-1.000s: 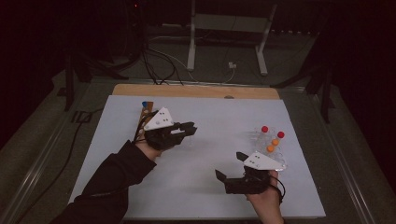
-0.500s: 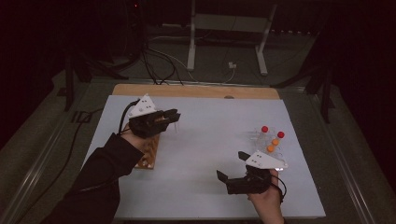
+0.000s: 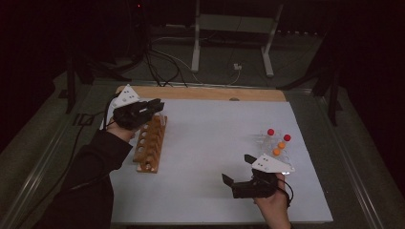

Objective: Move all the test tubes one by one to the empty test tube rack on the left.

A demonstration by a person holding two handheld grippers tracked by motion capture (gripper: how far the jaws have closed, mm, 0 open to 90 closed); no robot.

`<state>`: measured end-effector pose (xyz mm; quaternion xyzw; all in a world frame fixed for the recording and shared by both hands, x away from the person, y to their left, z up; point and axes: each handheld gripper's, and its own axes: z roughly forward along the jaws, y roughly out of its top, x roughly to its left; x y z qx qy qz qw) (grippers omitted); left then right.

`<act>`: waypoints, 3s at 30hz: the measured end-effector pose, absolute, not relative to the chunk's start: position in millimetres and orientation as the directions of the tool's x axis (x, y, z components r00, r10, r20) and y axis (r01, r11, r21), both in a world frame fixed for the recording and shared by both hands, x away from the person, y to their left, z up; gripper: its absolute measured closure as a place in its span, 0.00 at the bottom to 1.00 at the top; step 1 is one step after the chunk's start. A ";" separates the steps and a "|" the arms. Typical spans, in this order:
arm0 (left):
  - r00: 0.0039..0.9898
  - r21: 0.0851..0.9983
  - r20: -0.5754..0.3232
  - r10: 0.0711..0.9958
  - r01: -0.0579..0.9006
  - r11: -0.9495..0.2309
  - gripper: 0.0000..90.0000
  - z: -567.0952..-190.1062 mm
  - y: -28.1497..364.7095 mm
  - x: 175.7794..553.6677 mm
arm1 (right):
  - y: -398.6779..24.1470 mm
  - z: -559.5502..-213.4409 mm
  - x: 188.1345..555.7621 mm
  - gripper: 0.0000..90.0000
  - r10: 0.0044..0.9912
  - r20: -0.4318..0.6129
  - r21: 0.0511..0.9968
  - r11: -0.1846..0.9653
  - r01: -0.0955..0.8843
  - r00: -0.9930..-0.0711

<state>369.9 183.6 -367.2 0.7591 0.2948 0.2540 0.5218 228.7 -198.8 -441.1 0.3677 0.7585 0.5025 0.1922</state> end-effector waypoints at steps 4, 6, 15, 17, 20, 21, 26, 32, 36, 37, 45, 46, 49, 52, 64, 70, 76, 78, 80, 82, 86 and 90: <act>0.668 0.938 0.090 0.739 0.193 -0.288 0.86 -369.5 191.7 374.9 | -198.8 -442.5 229.8 0.00 0.747 0.090 0.900 0.223 0.375 -0.659; 0.655 0.937 0.093 0.750 0.197 -0.289 0.86 -369.8 197.2 377.6 | -198.9 -442.7 229.7 0.00 0.747 0.085 0.901 0.225 0.372 -0.659; 0.595 0.946 0.068 0.801 0.217 -0.241 0.86 -371.5 220.3 390.5 | -198.9 -442.3 229.5 0.00 0.744 0.086 0.902 0.225 0.370 -0.663; 0.588 0.947 0.054 0.807 0.226 -0.228 0.86 -375.0 222.6 393.3 | -199.1 -442.4 229.7 0.00 0.742 0.086 0.901 0.226 0.369 -0.665; 0.577 0.948 0.044 0.815 0.234 -0.217 0.86 -381.6 224.3 396.7 | -199.5 -442.3 229.7 0.00 0.742 0.088 0.901 0.226 0.370 -0.665; 0.573 0.949 0.038 0.819 0.236 -0.209 0.86 -384.0 224.7 397.4 | -199.5 -442.4 229.6 0.00 0.742 0.085 0.901 0.227 0.369 -0.665; 0.558 0.953 0.018 0.830 0.242 -0.183 0.86 -396.0 227.6 400.6 | -200.4 -442.3 229.6 0.00 0.739 0.091 0.899 0.228 0.374 -0.668; 0.551 0.946 0.010 0.835 0.265 -0.187 0.86 -409.7 227.3 404.8 | -200.8 -442.2 229.4 0.00 0.739 0.091 0.900 0.226 0.373 -0.668; 0.549 0.941 0.001 0.836 0.282 -0.187 0.86 -420.1 225.6 406.4 | -201.9 -442.1 229.5 0.00 0.739 0.098 0.901 0.219 0.375 -0.667; 0.552 0.939 -0.005 0.834 0.289 -0.185 0.86 -422.8 225.4 406.9 | -202.0 -442.1 229.5 0.00 0.739 0.096 0.900 0.221 0.375 -0.667; 0.554 0.929 -0.010 0.833 0.313 -0.197 0.86 -441.7 221.6 409.4 | -202.6 -441.7 229.1 0.00 0.737 0.098 0.902 0.219 0.373 -0.669; 0.552 0.929 -0.011 0.834 0.313 -0.195 0.86 -443.5 221.3 409.5 | -202.8 -441.7 229.0 0.00 0.736 0.098 0.902 0.219 0.373 -0.670; 0.551 0.930 -0.011 0.834 0.312 -0.194 0.86 -448.0 221.4 410.1 | -203.8 -441.8 228.8 0.00 0.737 0.099 0.902 0.216 0.373 -0.668; 0.546 0.930 -0.012 0.837 0.313 -0.191 0.86 -451.6 222.0 410.6 | -204.7 -441.8 228.8 0.00 0.738 0.097 0.904 0.215 0.370 -0.668; 0.548 0.920 -0.006 0.837 0.330 -0.210 0.86 -456.7 220.7 411.7 | -204.8 -441.1 228.4 0.00 0.734 0.096 0.903 0.220 0.368 -0.672; 0.545 0.910 -0.004 0.839 0.350 -0.223 0.84 -453.3 219.3 412.0 | -206.8 -438.6 227.9 0.00 0.734 0.095 0.909 0.212 0.359 -0.673; 0.553 0.917 -0.028 0.833 0.346 -0.199 0.54 -442.8 222.3 404.9 | -208.5 -436.0 229.3 0.00 0.725 0.061 0.904 0.251 0.345 -0.687; 0.573 0.915 -0.030 0.819 0.345 -0.207 0.46 -438.0 222.5 400.0 | -209.3 -435.0 229.4 0.00 0.728 0.050 0.908 0.251 0.335 -0.683; 0.599 0.918 -0.033 0.800 0.335 -0.213 0.40 -433.4 222.7 393.3 | -211.6 -432.8 229.0 0.00 0.741 0.028 0.918 0.247 0.311 -0.671; 0.618 0.916 -0.037 0.785 0.335 -0.221 0.30 -429.9 221.8 385.9 | -214.6 -430.1 228.9 0.00 0.754 -0.001 0.924 0.252 0.287 -0.657; 0.657 0.918 -0.046 0.752 0.325 -0.228 0.18 -425.3 220.1 369.3 | -223.6 -424.6 229.8 0.00 0.761 -0.019 0.930 0.251 0.268 -0.648; 0.710 0.918 -0.085 0.700 0.329 -0.223 0.11 -423.9 217.8 354.3 | -235.7 -419.4 231.5 0.00 0.779 0.000 0.935 0.223 0.276 -0.627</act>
